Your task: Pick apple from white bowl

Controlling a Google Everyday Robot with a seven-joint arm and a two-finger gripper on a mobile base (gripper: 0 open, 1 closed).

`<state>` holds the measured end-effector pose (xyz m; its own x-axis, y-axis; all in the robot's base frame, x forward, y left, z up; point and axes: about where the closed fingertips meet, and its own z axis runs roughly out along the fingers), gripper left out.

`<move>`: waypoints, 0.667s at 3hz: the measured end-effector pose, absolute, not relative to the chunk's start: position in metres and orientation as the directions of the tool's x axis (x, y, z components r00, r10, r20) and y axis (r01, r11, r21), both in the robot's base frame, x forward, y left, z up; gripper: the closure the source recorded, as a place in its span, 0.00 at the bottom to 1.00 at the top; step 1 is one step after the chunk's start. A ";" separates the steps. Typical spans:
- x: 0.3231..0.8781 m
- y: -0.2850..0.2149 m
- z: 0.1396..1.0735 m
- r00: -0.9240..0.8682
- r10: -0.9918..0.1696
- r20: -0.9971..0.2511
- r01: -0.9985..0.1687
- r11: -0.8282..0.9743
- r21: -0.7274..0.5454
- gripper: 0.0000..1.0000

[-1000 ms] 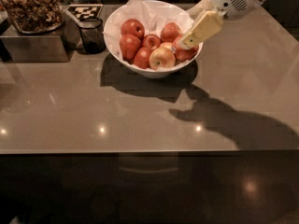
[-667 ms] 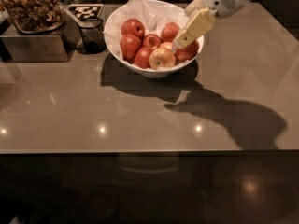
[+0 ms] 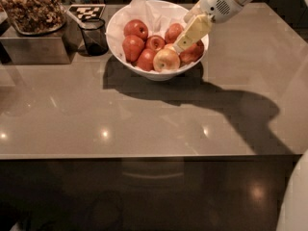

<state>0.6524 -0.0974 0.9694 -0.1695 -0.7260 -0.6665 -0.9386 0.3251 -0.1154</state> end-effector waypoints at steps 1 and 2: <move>0.660 -0.098 0.958 -0.186 -0.728 -0.660 -0.939 0.330 -0.099 0.28; 0.668 -0.102 0.945 -0.202 -0.724 -0.659 -0.935 0.343 -0.090 0.30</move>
Offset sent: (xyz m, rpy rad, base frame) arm 0.0182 -0.0090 -0.0276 0.0034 0.0283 -0.0317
